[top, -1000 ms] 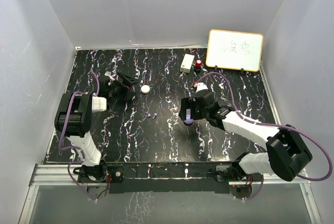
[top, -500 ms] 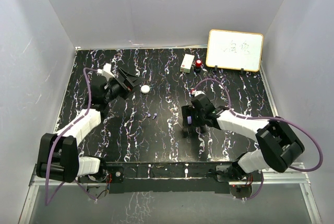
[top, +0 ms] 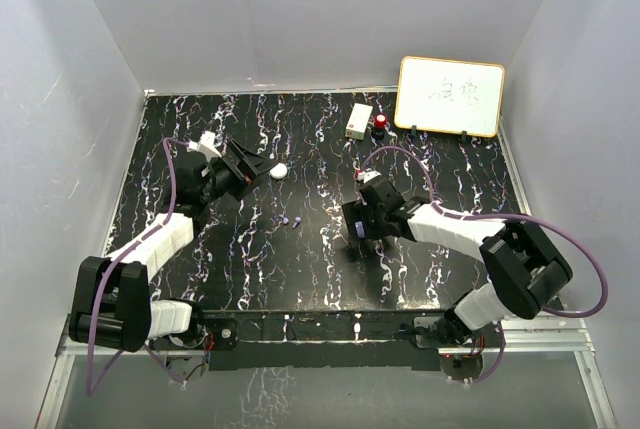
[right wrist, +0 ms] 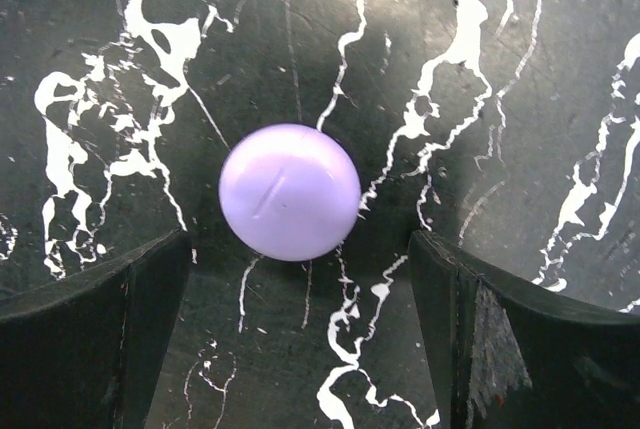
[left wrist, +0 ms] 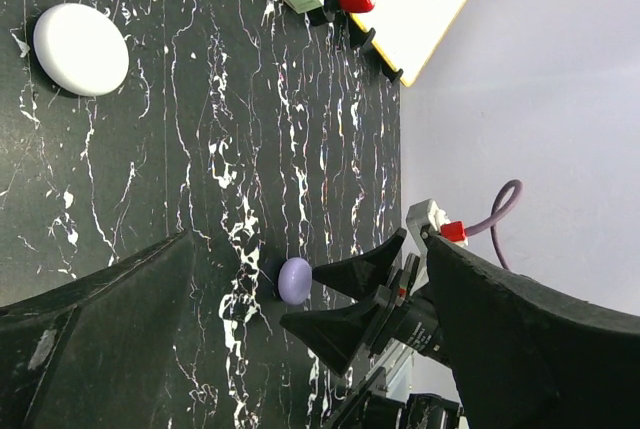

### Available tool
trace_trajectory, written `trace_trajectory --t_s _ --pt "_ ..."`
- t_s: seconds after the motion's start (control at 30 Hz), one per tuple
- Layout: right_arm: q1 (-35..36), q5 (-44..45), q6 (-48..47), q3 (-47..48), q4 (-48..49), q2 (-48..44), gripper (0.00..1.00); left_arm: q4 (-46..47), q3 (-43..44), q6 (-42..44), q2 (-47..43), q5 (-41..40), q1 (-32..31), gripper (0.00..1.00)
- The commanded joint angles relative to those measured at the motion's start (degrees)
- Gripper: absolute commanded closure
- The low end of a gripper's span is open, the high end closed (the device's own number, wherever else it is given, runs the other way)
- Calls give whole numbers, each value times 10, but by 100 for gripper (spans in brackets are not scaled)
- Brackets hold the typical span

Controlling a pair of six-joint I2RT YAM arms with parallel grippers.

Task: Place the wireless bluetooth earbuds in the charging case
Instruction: Pick up the charging case at the center of the board.

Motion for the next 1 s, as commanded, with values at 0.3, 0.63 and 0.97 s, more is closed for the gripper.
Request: trace_trajectory --t_s 0.3,0.63,0.97 --pt "37 -40 -29 34 54 17 14 17 -16 -11 -14 14 -2 2" --pt "45 30 -18 37 42 25 15 8 -22 -12 -28 14 -1 2" --pt "44 63 -33 48 48 55 20 14 -30 -19 -30 17 -1 2"
